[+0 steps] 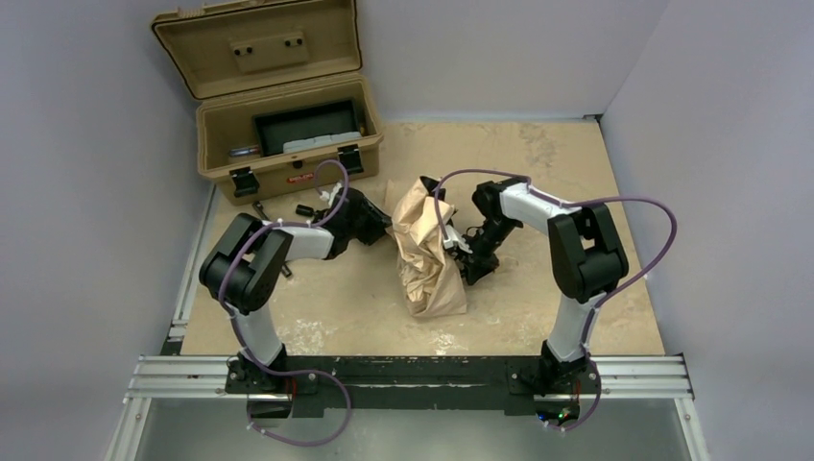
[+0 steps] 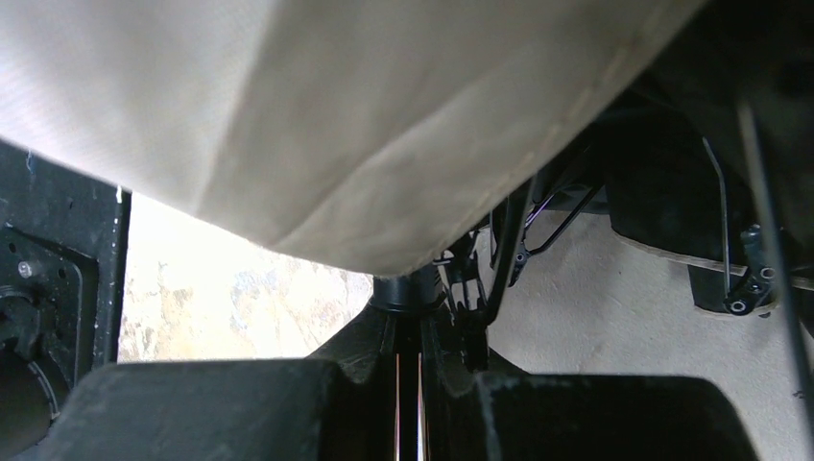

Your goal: Put away the umbrella

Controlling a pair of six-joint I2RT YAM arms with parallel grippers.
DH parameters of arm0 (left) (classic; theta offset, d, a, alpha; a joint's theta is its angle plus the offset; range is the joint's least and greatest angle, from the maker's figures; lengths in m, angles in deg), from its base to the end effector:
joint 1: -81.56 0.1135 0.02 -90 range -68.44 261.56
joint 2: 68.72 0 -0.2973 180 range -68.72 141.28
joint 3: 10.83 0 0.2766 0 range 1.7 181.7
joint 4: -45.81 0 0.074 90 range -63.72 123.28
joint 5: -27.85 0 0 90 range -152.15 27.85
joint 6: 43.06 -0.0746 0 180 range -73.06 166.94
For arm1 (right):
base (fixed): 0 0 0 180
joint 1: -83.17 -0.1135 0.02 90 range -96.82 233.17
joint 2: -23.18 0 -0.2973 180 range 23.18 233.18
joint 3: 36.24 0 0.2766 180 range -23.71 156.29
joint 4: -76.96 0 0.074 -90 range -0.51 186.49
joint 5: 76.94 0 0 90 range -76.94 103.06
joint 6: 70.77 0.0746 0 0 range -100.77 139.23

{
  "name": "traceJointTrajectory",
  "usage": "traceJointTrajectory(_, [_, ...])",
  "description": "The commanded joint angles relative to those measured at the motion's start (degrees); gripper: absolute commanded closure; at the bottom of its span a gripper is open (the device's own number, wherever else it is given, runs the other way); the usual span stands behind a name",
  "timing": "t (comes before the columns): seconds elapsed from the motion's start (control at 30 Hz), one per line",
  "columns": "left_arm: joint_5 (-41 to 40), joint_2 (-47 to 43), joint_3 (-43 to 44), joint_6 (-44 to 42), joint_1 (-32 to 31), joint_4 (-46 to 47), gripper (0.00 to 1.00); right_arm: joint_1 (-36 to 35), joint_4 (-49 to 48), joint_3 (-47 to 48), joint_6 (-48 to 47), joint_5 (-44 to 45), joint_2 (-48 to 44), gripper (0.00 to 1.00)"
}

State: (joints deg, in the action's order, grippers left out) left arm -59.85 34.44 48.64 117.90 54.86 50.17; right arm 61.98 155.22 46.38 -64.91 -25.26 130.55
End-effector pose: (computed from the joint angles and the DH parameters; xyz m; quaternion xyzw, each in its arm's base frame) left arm 0.3583 -0.1836 0.1178 -0.3325 0.8403 -0.3340 0.2680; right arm 0.2911 0.1625 0.1523 -0.7237 0.5988 0.3340 0.0790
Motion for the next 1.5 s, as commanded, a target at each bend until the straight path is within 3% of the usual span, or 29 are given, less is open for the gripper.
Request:
traceJointTrajectory(0.0, [0.9, 2.6, -1.0, 1.1, -0.8, 0.4, 0.65, 0.2, 2.5, -0.4, -4.0, 0.0, -3.7, 1.0])
traceJointTrajectory(0.33, [2.1, 1.4, -1.1, 0.7, -0.9, 2.7, 0.99, 0.3, 2.5, -0.6, -7.3, 1.8, -6.5, 1.0])
traceJointTrajectory(0.53, [4.6, 1.0, 3.4, -1.7, -0.9, 5.3, 1.0, 0.2, 2.0, -2.7, -7.7, 4.3, -8.4, 1.0])
traceJointTrajectory(0.93, [12.1, 8.7, 18.7, -3.8, -0.7, -6.2, 1.0, 0.4, -0.9, -3.9, -12.0, 4.0, -12.4, 1.0])
traceJointTrajectory(1.2, [10.2, 5.2, 13.4, -4.2, -0.4, -6.5, 1.0, 3.5, -5.5, -6.5, -22.7, -8.4, -23.1, 1.0])
traceJointTrajectory(1.47, [11.2, 4.3, 11.1, -3.6, 0.1, -4.7, 1.0, 4.2, -6.6, -6.9, -22.5, -11.7, -28.1, 1.0])
